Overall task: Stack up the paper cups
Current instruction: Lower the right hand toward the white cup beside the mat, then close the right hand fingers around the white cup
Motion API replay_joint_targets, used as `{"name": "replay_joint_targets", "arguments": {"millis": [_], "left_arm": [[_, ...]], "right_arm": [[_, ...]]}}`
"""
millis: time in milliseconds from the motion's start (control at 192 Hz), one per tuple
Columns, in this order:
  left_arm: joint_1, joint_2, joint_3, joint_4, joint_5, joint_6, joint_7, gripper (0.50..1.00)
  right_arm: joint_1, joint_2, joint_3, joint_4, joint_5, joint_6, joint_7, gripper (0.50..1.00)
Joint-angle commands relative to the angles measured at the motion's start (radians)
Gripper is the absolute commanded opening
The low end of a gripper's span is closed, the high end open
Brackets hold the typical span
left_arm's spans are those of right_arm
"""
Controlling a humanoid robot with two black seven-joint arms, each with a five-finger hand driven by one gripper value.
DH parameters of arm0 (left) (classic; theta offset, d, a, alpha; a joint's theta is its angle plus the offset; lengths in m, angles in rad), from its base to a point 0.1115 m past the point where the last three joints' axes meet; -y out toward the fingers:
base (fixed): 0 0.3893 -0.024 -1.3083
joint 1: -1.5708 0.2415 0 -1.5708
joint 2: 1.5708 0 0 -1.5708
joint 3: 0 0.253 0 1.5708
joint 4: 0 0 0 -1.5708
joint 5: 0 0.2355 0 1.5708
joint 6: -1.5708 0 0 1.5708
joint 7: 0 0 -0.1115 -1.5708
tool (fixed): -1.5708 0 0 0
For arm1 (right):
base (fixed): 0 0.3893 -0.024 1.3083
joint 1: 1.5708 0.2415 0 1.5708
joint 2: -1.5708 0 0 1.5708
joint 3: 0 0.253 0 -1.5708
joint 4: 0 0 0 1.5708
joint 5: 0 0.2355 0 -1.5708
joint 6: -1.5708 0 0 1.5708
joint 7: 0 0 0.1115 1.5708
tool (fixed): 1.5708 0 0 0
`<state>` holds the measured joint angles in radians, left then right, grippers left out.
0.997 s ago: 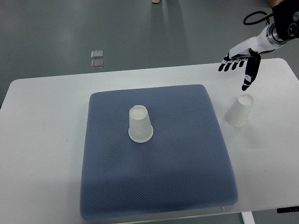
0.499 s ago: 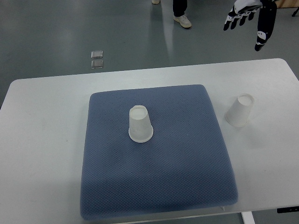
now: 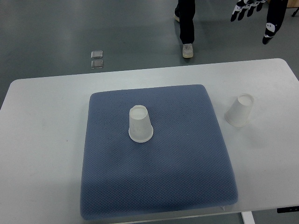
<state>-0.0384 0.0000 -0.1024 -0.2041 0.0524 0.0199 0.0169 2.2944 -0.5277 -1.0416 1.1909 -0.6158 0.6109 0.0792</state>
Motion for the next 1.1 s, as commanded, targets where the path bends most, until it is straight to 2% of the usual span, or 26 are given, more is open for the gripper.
{"name": "replay_joint_targets", "arguments": {"millis": [0,68,125,234,296,353,416,551,748,1096], "left_arm": [[0.0,0.0,0.001,0.0,0.0,0.0,0.0,1.0],[0.0,0.0,0.001,0.0,0.0,0.0,0.0,1.0],[0.0,0.0,0.0,0.0,0.0,0.0,0.0,1.0],[0.0,0.0,0.001,0.0,0.0,0.0,0.0,1.0],[0.0,0.0,0.001,0.0,0.0,0.0,0.0,1.0],[0.0,0.0,0.001,0.0,0.0,0.0,0.0,1.0],[0.0,0.0,0.001,0.0,0.0,0.0,0.0,1.0],[0.0,0.0,0.001,0.0,0.0,0.0,0.0,1.0],[0.0,0.0,0.003,0.0,0.0,0.0,0.0,1.0],[0.0,0.0,0.001,0.0,0.0,0.0,0.0,1.0]], "right_arm": [[-0.082,0.002,-0.003,-0.002,-0.024,0.0,-0.004,0.932],[-0.145,0.003,-0.003,-0.008,-0.038,-0.005,-0.016,0.932],[-0.213,0.005,-0.002,-0.016,-0.039,-0.072,-0.029,0.934],[-0.288,0.008,-0.002,-0.017,-0.044,-0.157,-0.036,0.932],[-0.331,0.011,0.008,-0.017,-0.039,-0.23,-0.036,0.932],[-0.378,0.015,0.009,-0.019,-0.035,-0.328,-0.039,0.932],[-0.417,0.02,0.009,-0.027,-0.033,-0.388,-0.056,0.932],[-0.469,0.029,0.012,-0.033,-0.012,-0.419,-0.088,0.932],[-0.521,0.067,0.014,-0.077,0.111,-0.438,-0.096,0.932],[-0.627,0.107,0.015,-0.122,0.125,-0.49,-0.102,0.932]]}}
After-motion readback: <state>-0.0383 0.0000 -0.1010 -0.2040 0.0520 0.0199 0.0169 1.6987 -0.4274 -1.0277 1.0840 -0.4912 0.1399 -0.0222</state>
